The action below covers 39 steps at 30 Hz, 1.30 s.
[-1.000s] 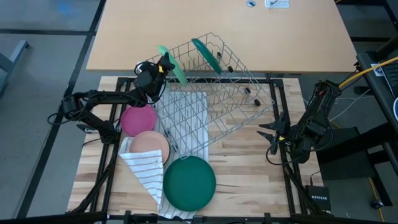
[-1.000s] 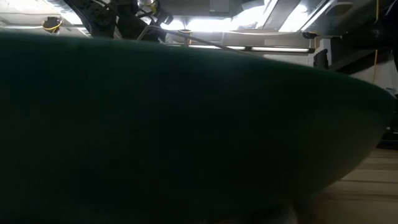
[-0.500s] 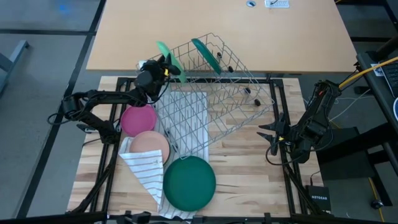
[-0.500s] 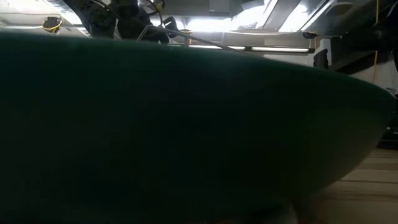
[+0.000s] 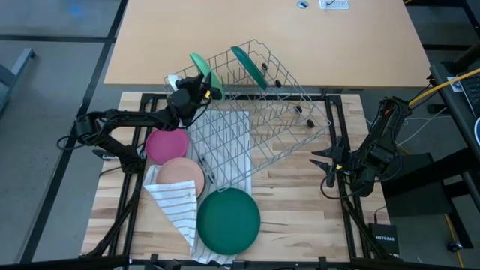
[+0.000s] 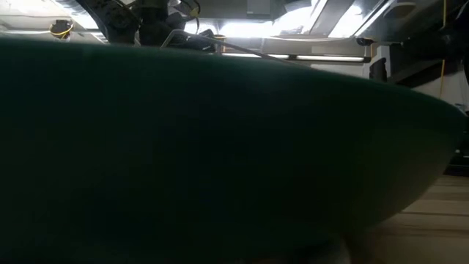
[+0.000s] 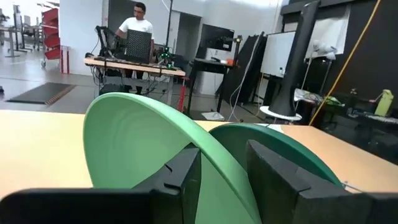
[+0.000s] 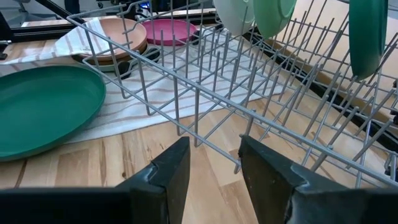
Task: Sort dishes
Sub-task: Put the light green plate in the dish rack
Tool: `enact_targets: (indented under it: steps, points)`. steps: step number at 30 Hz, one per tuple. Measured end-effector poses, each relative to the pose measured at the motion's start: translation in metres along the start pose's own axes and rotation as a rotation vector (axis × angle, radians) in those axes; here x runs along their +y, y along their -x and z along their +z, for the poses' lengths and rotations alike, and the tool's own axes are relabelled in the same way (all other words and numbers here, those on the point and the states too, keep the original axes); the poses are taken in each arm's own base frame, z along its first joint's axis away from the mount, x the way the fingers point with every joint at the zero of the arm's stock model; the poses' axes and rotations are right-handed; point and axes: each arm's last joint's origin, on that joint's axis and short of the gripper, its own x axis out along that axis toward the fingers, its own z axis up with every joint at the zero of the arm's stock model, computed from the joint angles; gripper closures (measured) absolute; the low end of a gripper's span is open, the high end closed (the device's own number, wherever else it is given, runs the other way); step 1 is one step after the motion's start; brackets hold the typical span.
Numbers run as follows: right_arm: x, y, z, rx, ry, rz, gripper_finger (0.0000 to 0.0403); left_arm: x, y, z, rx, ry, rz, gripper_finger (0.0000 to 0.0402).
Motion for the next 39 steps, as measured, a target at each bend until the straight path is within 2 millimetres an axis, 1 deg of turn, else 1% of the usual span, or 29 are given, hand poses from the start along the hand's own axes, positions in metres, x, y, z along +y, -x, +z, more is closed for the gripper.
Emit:
enact_targets:
  steps: [5, 13, 17, 20, 26, 29, 32, 39]
  points:
    - [0.0, 0.0, 0.0, -0.001, -0.003, 0.001, 0.0258, 0.0, 0.0, -0.003, 0.027, -0.016, 0.001, 0.0288]
    - [0.0, 0.0, 0.0, -0.001, -0.003, 0.001, 0.0258, -0.002, 0.003, -0.006, 0.048, -0.181, -0.015, 0.0288]
    - [0.0, 0.0, 0.0, -0.001, -0.003, 0.001, 0.0258, -0.002, 0.003, -0.007, 0.055, -0.194, -0.015, 0.0284]
    - [0.0, 0.0, 0.0, 0.0, -0.003, 0.001, 0.0258, -0.001, 0.002, -0.01, 0.075, -0.193, -0.012, 0.0263]
    - [0.0, 0.0, 0.0, 0.004, -0.004, 0.004, 0.0258, -0.001, 0.003, -0.012, 0.096, -0.2, -0.007, 0.0196]
    - [0.001, 0.0, -0.001, 0.024, -0.003, 0.016, 0.0258, -0.002, 0.004, -0.012, 0.093, -0.206, -0.011, 0.0174]
    - [0.001, 0.0, -0.001, 0.047, -0.003, 0.029, 0.0258, -0.005, 0.008, -0.011, 0.094, -0.204, -0.024, 0.0166]
    - [0.002, 0.0, -0.002, 0.081, -0.003, 0.049, 0.0258, -0.009, 0.019, -0.003, 0.093, -0.233, -0.058, 0.0164]
